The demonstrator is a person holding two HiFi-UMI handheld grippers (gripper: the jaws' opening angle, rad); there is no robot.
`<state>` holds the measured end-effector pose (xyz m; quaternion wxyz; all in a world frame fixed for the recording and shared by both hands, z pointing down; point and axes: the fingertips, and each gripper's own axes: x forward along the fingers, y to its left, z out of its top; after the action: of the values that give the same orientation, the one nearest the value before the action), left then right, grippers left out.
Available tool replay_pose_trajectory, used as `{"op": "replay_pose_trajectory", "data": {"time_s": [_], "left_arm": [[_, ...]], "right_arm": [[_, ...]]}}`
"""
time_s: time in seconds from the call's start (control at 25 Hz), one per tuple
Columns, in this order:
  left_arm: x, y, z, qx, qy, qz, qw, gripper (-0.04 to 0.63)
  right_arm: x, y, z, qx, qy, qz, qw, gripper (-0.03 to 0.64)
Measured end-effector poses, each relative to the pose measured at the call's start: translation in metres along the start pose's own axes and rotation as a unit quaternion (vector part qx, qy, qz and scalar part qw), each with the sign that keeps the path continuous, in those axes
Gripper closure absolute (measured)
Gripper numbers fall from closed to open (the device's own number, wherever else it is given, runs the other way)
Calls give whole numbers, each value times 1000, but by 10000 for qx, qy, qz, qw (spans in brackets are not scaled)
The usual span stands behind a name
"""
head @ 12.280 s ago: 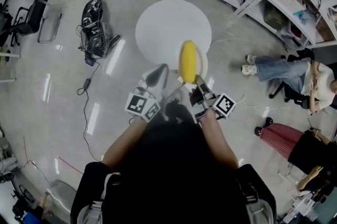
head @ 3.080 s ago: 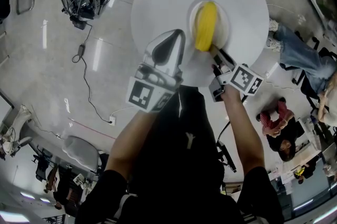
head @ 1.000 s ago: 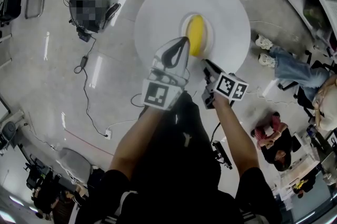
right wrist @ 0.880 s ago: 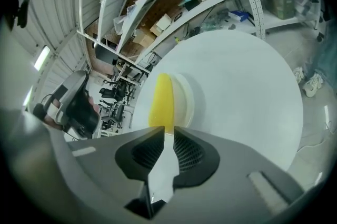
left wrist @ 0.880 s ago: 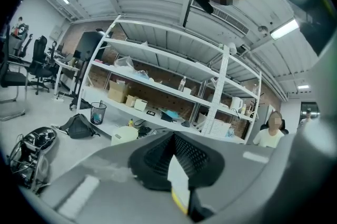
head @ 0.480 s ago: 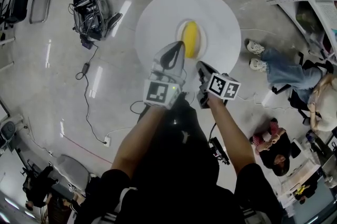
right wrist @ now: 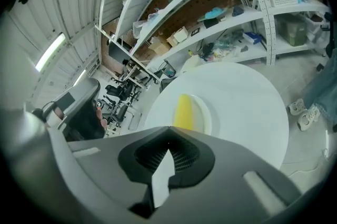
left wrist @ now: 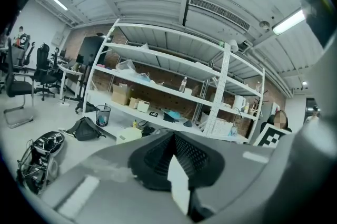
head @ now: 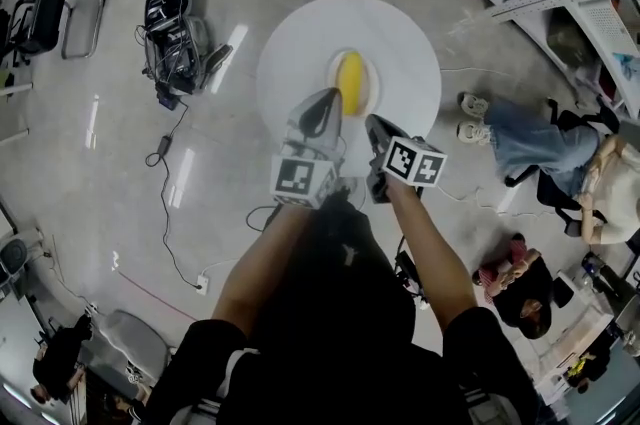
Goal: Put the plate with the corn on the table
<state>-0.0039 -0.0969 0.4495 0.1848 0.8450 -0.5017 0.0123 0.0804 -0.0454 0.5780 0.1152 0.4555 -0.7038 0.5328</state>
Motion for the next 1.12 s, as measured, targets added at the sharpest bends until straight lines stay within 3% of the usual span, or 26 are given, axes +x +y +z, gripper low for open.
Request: {"op": "replay_pose_trajectory", "data": {"time_s": [0.56,1.12], "left_arm": [[-32,-36,22,150,-187,-130,9996,591],[-89,-71,61,296,-611,-186,9975,592]], "right_arm": [[-61,56,44,-585,-983,210,9932,607],[-145,114,55,-1421,-2027,310,9684,607]]}}
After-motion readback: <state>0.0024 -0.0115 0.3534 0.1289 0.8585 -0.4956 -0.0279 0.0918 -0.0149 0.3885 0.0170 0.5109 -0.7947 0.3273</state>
